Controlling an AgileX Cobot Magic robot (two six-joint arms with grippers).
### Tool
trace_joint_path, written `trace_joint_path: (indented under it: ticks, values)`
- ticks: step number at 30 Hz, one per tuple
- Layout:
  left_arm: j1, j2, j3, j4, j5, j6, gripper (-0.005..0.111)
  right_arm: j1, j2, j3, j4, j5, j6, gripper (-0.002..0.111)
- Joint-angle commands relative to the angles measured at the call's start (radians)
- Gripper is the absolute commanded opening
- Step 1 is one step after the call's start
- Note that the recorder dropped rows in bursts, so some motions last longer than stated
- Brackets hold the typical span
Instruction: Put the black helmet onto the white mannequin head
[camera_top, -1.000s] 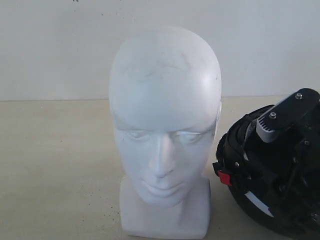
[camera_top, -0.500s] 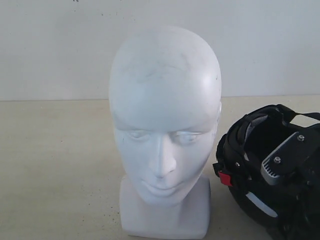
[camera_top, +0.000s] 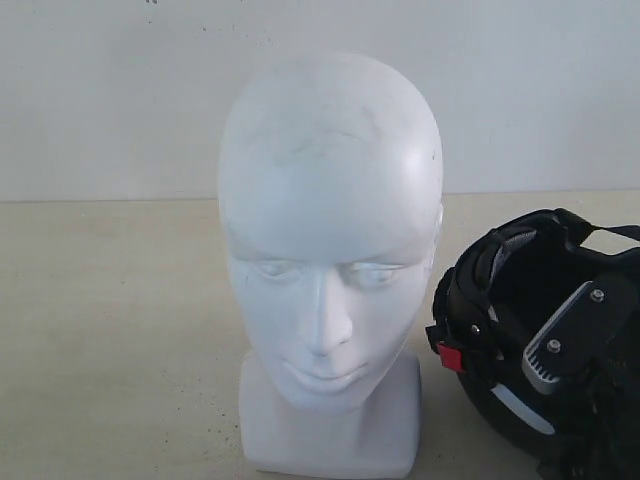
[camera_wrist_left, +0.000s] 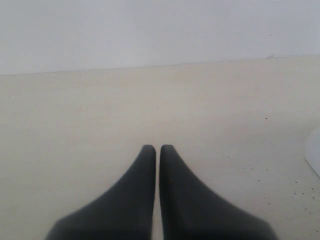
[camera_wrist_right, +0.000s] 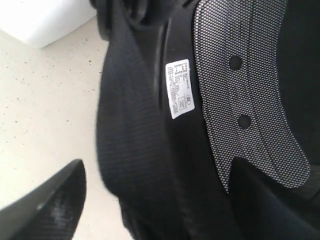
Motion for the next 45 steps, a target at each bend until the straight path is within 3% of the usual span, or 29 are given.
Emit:
trace_joint_path:
  ticks: [1, 17, 20, 25, 33, 45]
  values:
    - [-0.006, -0.004, 0.003, 0.006, 0.001, 0.001, 0.004, -0.002, 0.046, 0.007, -0.019, -0.032, -0.004, 0.074]
    - [-0.006, -0.004, 0.003, 0.006, 0.001, 0.001, 0.004, -0.002, 0.167, 0.007, -0.022, -0.068, 0.000, 0.071]
    - [-0.006, -0.004, 0.003, 0.006, 0.001, 0.001, 0.004, -0.002, 0.167, 0.005, -0.022, -0.058, 0.017, 0.051]
    - [-0.006, -0.004, 0.003, 0.006, 0.001, 0.001, 0.004, -0.002, 0.167, 0.005, -0.011, -0.058, 0.037, -0.001]
    - [-0.006, -0.004, 0.003, 0.006, 0.001, 0.001, 0.004, -0.002, 0.167, -0.058, 0.065, 0.003, 0.131, 0.000]
    - [-0.006, -0.004, 0.003, 0.006, 0.001, 0.001, 0.004, -0.002, 0.085, -0.211, 0.227, 0.158, 0.111, 0.000]
